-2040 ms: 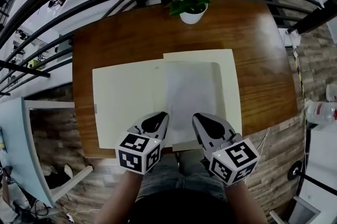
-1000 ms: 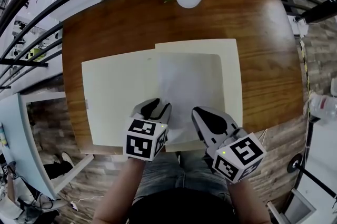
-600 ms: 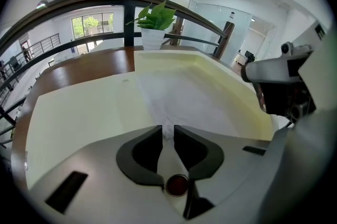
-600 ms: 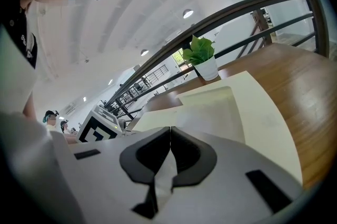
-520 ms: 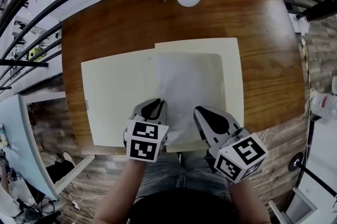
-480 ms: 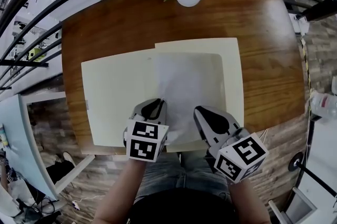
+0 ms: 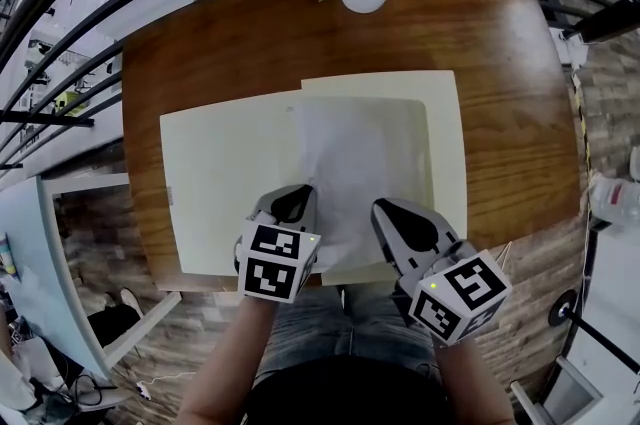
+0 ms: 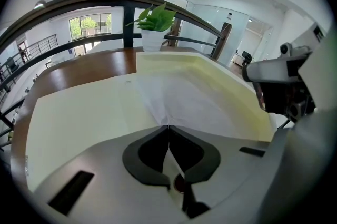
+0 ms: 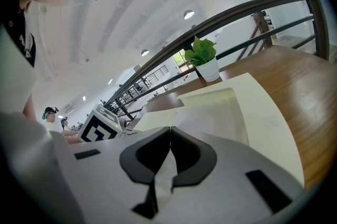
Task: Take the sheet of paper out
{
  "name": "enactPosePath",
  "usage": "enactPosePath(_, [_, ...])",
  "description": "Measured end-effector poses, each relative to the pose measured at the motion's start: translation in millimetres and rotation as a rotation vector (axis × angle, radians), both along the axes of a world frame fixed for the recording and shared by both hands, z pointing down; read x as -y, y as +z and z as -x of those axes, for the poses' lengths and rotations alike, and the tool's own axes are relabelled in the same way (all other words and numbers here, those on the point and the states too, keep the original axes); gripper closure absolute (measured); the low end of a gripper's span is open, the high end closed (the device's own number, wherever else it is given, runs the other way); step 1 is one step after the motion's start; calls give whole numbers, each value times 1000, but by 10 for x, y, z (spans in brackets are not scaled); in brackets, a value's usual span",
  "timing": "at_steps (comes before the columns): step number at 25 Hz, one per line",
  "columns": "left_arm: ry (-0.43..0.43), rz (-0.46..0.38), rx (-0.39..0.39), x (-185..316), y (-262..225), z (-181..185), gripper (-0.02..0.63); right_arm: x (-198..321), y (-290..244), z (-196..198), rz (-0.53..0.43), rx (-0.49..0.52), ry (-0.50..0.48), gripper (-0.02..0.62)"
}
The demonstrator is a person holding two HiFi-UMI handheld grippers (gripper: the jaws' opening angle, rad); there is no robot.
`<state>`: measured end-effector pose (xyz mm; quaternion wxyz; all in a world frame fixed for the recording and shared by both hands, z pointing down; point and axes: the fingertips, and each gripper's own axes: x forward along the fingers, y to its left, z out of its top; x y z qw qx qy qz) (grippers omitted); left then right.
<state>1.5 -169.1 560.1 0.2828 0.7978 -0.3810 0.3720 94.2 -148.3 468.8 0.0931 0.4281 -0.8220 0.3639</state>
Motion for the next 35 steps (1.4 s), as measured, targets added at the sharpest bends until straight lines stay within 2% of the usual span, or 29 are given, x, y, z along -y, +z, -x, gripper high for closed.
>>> enactPosePath(12, [-66,-47,-107,-90,-355,231,588,-62,-203,162,-57,-5,19,569])
enactPosePath(26, [-129,-131,-137,-289,-752,810,587,-192,-572,527,-170,-25,3,569])
enactPosePath(35, [-169,-188,-170,-361,-966,1136,586,-294,-720,798,-207,-60,-35,568])
